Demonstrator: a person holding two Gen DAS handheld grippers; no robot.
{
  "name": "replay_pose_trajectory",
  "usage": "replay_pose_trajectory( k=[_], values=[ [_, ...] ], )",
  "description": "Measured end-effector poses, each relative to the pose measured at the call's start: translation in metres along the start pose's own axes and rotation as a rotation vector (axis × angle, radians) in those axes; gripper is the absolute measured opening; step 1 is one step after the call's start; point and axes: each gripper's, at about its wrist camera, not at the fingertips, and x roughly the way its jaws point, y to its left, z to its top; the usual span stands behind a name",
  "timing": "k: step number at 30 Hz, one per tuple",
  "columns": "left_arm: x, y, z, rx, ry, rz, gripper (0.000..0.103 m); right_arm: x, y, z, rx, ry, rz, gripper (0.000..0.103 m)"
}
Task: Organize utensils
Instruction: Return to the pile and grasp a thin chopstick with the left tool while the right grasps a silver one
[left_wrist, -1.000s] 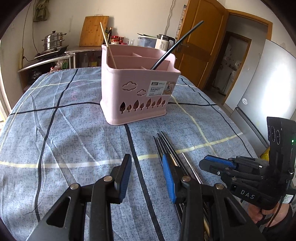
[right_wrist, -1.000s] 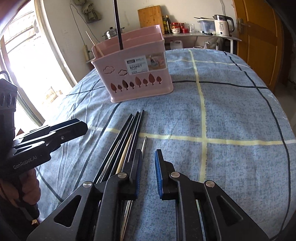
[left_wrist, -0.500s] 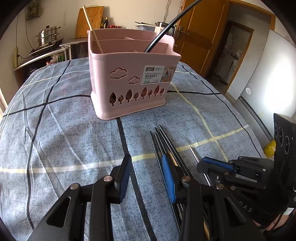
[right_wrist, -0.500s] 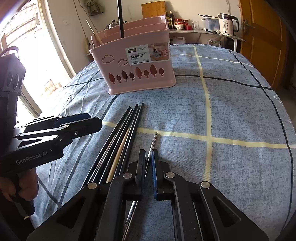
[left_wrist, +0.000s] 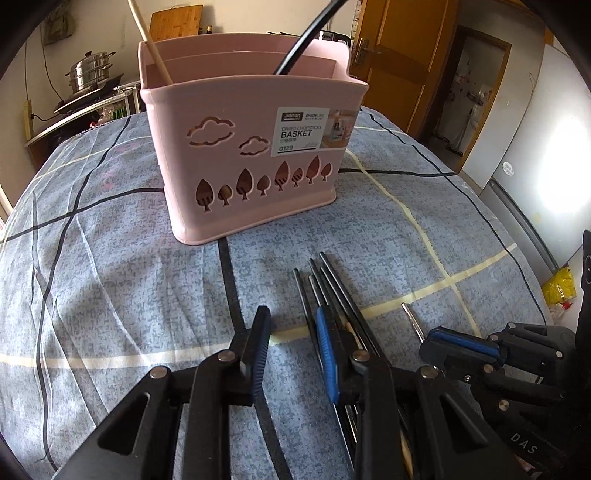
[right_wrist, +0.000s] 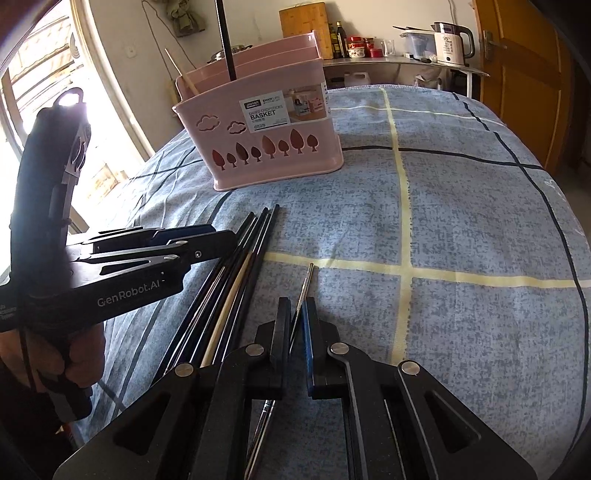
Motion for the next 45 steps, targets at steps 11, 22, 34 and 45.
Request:
replay_pose_trajectory(
  k=[11,22,34,45],
  values=[
    [-0.004,-0.011,-0.002,0.104,0.003,0.060,0.009,-0.004,-0.003,-0.003,0.008,0.000,-0.007,0.006],
    [-0.027,0.033,-0.024,0.020,0.024,0.041,0.008,-0.002,-0.001,0.003,0.008,0.022,-0.046,0.006],
    [-0.015,0.016,-0.013,0.071,0.033,0.052,0.033,0.012,0.002,0.022,0.002,0.062,-0.117,0.006],
    [-0.015,0.023,-0.012,0.045,0.010,0.064,0.007,0.012,0.005,0.022,-0.014,0.044,-0.104,0.005]
  ],
)
